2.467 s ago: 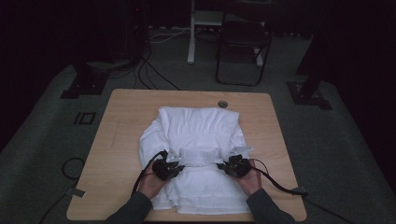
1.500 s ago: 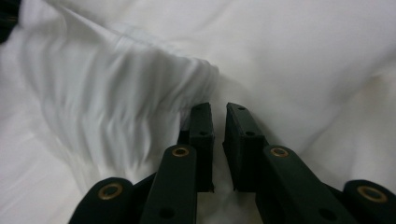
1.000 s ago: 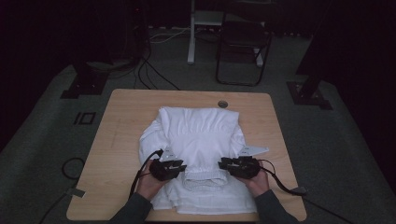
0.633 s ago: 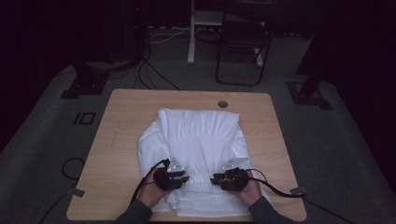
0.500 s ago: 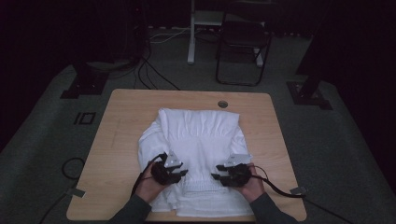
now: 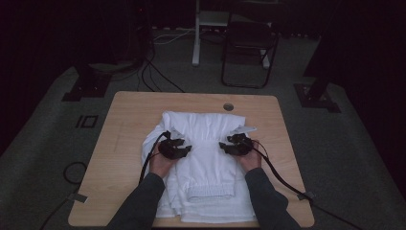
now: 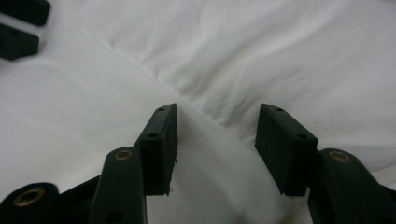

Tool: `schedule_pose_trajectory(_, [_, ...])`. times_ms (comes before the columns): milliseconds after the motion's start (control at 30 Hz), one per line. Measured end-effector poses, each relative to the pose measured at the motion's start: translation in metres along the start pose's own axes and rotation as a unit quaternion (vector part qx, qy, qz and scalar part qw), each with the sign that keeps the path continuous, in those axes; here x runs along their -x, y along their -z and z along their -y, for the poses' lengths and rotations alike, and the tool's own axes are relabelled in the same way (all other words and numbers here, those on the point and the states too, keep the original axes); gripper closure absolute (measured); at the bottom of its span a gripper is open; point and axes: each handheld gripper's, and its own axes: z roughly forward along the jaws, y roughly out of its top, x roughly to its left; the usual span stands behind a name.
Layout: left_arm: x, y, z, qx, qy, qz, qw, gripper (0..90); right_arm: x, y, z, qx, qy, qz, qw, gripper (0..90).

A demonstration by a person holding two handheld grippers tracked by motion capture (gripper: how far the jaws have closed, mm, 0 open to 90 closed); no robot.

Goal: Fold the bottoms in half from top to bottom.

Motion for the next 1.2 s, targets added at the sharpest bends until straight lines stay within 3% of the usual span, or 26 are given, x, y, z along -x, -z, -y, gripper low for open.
schedule_pose_trajectory(67, [0.0,-0.003,0.009,0.006,0.003,0.002,1.0,54.4,-0.002,-0.006,0.009,-0.009,0.01,0.005,0.9999,47.0])
schedule_pose_trajectory(167, [0.012,0.005,0.022,0.01,-0.009,-0.007,0.9999,53.5,-0.012,-0.002,0.024,0.014,0.018,0.02,0.9995,46.2])
schedule_pose_trajectory(267, [0.02,0.011,0.031,0.017,-0.01,-0.008,0.9998,53.4,-0.022,0.003,0.03,0.012,0.026,0.028,0.9992,45.7])
schedule_pose_trajectory(300, [0.026,0.019,0.039,0.021,-0.008,-0.002,0.9997,53.4,-0.031,0.009,0.036,0.013,0.023,0.025,0.9993,45.5])
schedule_pose_trajectory(400, [0.033,0.027,0.048,0.022,-0.008,0.001,0.9997,53.3,-0.039,0.016,0.043,0.013,0.023,0.021,0.9994,45.5])
schedule_pose_trajectory(567, [0.051,0.047,0.068,0.024,-0.021,0.008,0.9995,52.7,-0.064,0.036,0.063,0.012,0.026,0.012,0.9995,45.4])
schedule_pose_trajectory(667, [0.055,0.052,0.071,0.02,-0.017,0.01,0.9996,51.2,-0.07,0.041,0.067,0.012,0.027,0.008,0.9995,45.3])
schedule_pose_trajectory(733, [0.056,0.059,0.066,0.009,-0.027,0.012,0.9995,49.0,-0.071,0.041,0.068,0.012,0.028,0.008,0.9995,45.4])
schedule_pose_trajectory(767, [0.054,0.069,0.054,0.019,-0.04,-0.004,0.999,47.9,-0.071,0.041,0.068,0.012,0.027,0.008,0.9995,45.4])
schedule_pose_trajectory(800, [0.054,0.069,0.054,0.019,-0.04,-0.004,0.999,46.8,-0.071,0.041,0.068,0.012,0.027,0.008,0.9995,45.4])
schedule_pose_trajectory(833, [0.043,0.079,0.037,0.046,-0.048,-0.034,0.9972,45.3,-0.07,0.041,0.067,0.013,0.024,0.005,0.9996,45.4])
schedule_pose_trajectory(867, [0.035,0.083,0.028,0.059,-0.046,-0.049,0.996,42.9,-0.069,0.041,0.068,0.013,0.023,0.004,0.9996,45.4])
schedule_pose_trajectory(900, [0.025,0.086,0.019,0.069,-0.038,-0.064,0.9948,41.0,-0.069,0.041,0.068,0.014,0.023,0.004,0.9996,45.4])
schedule_pose_trajectory(933, [0.025,0.086,0.019,0.069,-0.038,-0.064,0.9948,39.4,-0.069,0.041,0.068,0.013,0.023,0.004,0.9996,45.4])
schedule_pose_trajectory(967, [0.002,0.085,0.003,0.075,-0.013,-0.093,0.9928,38.7,-0.07,0.041,0.067,0.013,0.024,0.005,0.9996,45.4])
schedule_pose_trajectory(1000, [0.002,0.085,0.003,0.075,-0.013,-0.093,0.9928,37.9,-0.07,0.041,0.067,0.013,0.026,0.007,0.9996,45.4])
schedule_pose_trajectory(1033, [-0.022,0.078,-0.008,0.073,0.028,-0.104,0.9915,37.4,-0.07,0.041,0.068,0.013,0.028,0.008,0.9995,45.4])
schedule_pose_trajectory(1067, [-0.022,0.078,-0.008,0.073,0.028,-0.104,0.9915,37.4,-0.071,0.041,0.068,0.012,0.03,0.01,0.9994,45.4])
schedule_pose_trajectory(1133, [-0.05,0.058,-0.016,0.055,0.05,-0.119,0.9902,36.7,-0.071,0.041,0.067,0.012,0.03,0.01,0.9994,45.4])
schedule_pose_trajectory(1200, [-0.064,0.042,-0.014,0.027,0.061,-0.13,0.9893,34.6,-0.071,0.041,0.067,0.012,0.029,0.01,0.9995,45.4])
